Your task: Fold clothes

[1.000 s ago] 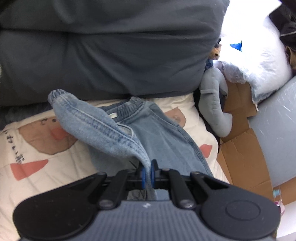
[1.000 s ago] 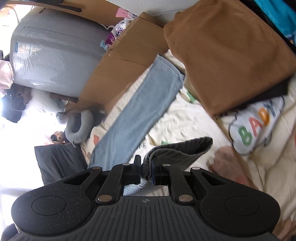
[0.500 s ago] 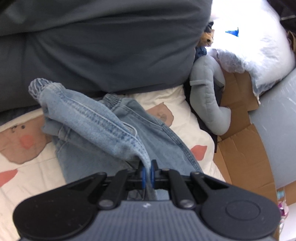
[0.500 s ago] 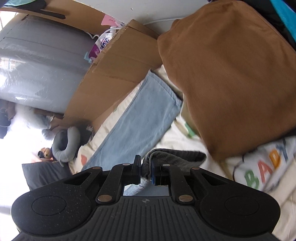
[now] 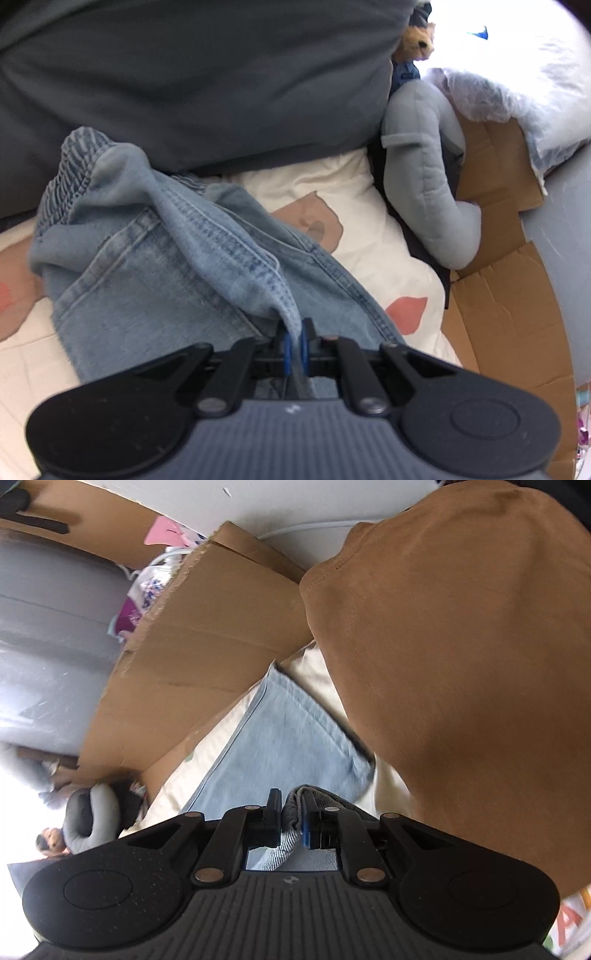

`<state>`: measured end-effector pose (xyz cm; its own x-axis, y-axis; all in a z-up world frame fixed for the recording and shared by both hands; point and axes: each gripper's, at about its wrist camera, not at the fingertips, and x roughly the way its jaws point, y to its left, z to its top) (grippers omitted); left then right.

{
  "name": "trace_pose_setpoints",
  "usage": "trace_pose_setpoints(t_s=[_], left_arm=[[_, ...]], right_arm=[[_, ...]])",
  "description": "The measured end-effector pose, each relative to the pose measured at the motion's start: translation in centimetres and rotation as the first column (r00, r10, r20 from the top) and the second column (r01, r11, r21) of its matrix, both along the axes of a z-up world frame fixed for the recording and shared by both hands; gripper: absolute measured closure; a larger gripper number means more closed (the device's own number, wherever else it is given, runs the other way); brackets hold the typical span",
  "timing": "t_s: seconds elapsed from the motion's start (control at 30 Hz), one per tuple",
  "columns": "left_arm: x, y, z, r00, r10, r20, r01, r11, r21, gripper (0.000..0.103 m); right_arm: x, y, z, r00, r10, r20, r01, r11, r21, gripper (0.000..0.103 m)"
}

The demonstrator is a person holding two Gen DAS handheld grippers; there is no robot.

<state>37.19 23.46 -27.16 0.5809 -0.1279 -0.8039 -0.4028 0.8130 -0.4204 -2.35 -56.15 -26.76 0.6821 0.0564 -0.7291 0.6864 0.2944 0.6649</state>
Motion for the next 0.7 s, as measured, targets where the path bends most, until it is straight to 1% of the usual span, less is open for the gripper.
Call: trace_pose_setpoints(t_s=[0.2, 0.4, 0.53, 0.7], left_arm=[[3.0, -0.9, -2.8, 0.999, -0.005, -0.032, 0.005, 1.0, -0.012, 0.097], [4.6, -1.1, -5.1, 0.999, 0.002, -0.053, -0.003, 1.0, -0.016, 0.097], [5.2, -1.1, -5.4, 0.998, 0.002, -0.061, -0.003, 1.0, -0.018, 0.097], [5.7, -1.1, -5.2, 0.998, 0.008, -0.063, -0.009, 1.0, -0.024, 0.097]], right_arm=[[4.0, -2.0, -2.9, 0.999, -0.031, -0.042, 0.03, 0.999, -0.014, 0.094], [7.4, -3.1, -5.4, 0.996, -0.046, -0.08, 0.045, 0.999, -0.021, 0.093], [8.8, -3.7, -6.1, 0.996, -0.06, -0.072, 0.058, 0.998, -0.028, 0.093], [9.5, -3.7, -6.3, 0.993, -0.11, -0.053, 0.108, 0.993, -0.044, 0.094]])
